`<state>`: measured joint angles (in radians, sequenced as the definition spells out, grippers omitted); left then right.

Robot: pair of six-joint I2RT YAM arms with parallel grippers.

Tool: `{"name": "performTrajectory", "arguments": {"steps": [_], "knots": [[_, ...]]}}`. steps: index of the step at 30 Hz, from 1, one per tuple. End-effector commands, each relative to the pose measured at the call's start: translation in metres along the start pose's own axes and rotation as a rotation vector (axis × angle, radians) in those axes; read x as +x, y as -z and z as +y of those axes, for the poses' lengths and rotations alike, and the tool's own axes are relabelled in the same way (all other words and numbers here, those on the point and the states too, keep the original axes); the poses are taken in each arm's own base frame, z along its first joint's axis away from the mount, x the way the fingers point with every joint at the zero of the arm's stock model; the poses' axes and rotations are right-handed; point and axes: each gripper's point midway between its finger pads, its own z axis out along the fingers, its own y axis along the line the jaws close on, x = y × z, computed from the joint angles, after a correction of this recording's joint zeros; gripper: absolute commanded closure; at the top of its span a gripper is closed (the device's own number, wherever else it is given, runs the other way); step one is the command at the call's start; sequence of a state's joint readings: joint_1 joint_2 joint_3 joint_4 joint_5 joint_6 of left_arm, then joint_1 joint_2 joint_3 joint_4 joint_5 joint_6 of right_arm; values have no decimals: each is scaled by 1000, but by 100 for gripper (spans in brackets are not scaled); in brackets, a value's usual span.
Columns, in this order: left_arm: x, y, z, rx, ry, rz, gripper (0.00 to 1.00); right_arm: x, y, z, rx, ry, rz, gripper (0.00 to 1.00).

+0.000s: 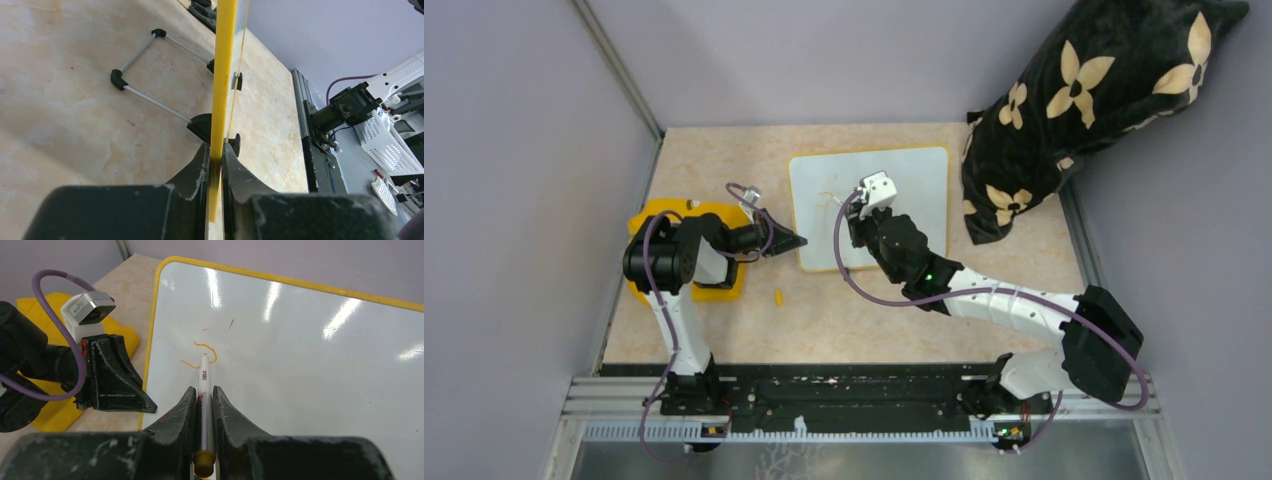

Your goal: Write a sentence on the whiteboard

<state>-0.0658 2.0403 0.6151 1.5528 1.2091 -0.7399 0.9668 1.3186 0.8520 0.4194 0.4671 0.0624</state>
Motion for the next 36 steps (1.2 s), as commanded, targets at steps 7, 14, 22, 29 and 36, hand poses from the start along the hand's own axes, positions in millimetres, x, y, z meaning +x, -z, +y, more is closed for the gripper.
{"name": "performTrajectory", "arguments": {"steps": [7, 14, 22, 29, 36], "knots": [[-18, -3, -9, 51, -188, -55, 100, -35, -12, 17, -37, -45, -74, 100], [-17, -3, -9, 51, -186, -54, 100, -23, -20, 1, 47, -62, -38, 100], [-17, -3, -9, 51, -185, -54, 100, -10, -26, -10, 90, -69, -7, 100], [-17, -3, -9, 51, -186, -55, 100, 4, -31, -17, 124, -66, 27, 100], [-17, -3, -9, 51, -185, -54, 100, 17, -28, -21, 134, -58, 57, 100]]}}
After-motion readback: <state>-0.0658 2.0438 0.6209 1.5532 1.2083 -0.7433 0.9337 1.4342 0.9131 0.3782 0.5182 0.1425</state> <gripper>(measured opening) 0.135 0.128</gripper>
